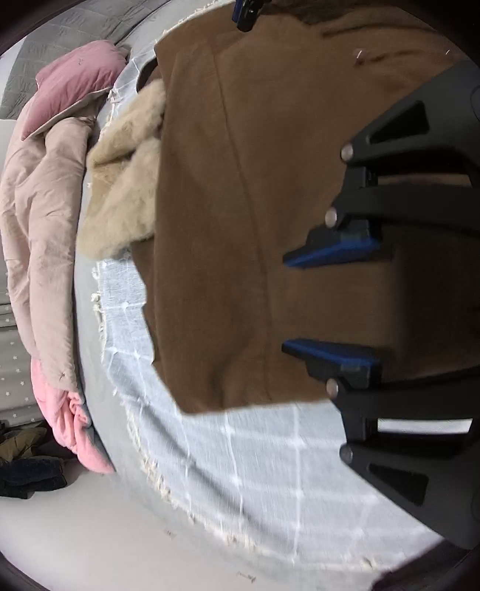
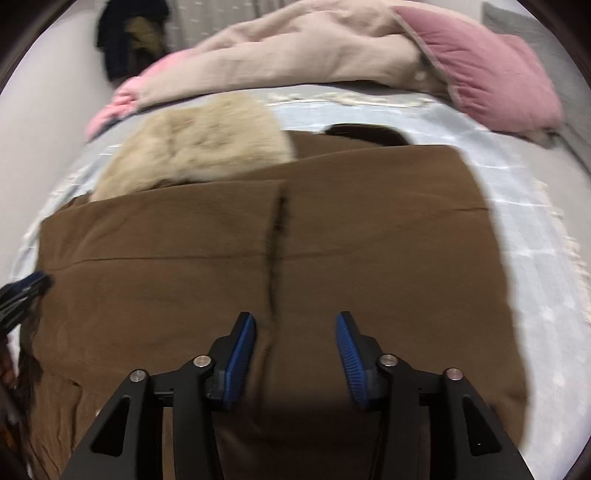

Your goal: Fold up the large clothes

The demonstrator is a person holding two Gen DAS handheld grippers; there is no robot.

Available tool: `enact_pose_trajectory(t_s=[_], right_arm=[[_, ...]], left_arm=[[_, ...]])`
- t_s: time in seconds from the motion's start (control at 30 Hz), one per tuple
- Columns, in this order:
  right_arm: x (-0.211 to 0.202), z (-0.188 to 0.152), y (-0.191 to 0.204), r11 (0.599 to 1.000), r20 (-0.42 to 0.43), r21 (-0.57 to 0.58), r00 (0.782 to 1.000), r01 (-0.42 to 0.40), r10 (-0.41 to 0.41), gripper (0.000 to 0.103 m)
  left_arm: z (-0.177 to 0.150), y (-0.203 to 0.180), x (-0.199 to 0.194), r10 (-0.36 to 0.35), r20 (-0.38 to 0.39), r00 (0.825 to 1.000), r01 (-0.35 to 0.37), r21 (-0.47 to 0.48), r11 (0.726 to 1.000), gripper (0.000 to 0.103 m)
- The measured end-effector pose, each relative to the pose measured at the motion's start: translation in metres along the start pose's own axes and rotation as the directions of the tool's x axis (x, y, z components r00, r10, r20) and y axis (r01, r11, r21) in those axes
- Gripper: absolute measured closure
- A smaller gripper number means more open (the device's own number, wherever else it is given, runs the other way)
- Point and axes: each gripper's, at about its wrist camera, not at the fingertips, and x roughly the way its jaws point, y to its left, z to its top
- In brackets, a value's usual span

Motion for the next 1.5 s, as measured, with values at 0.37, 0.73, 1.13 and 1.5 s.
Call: enact_pose_trajectory(t_s=[0.37, 0.73, 1.13, 1.5], right_arm=[[-0.170, -0.050, -0.055, 0.998, 0.143, 0.015, 0.988, -0.066, 0.063, 0.032], [-0.259, -0.145, -0.111, 0.991, 0.135, 0.058, 0.985, -0.118, 0.110, 0.025], [-0.234, -0.270, -0.154, 0.987, -0.018, 0.127, 0.995, -0.097, 0.100, 0.025], [-0.188, -0.334, -0.183, 0.946, -0.067, 0.287, 0.982, -0.149, 0.175, 0.025]], left_arm=[[-0.030, 0.018, -0.182, -0.090, 0.090, 0.992, 0.094, -0.039, 0.995, 0.019], [-0.106, 0.046, -0.276, -0.190, 0.047, 0.981, 0.195, -0.139, 0.971, 0.011], [-0.232, 0.042, -0.246, -0.189, -0.117, 0.975, 0.172, -0.145, 0.974, 0.011], [-0.296, 0.036, -0.176, -0.208, -0.345, 0.915, 0.159, -0.165, 0.973, 0.011]])
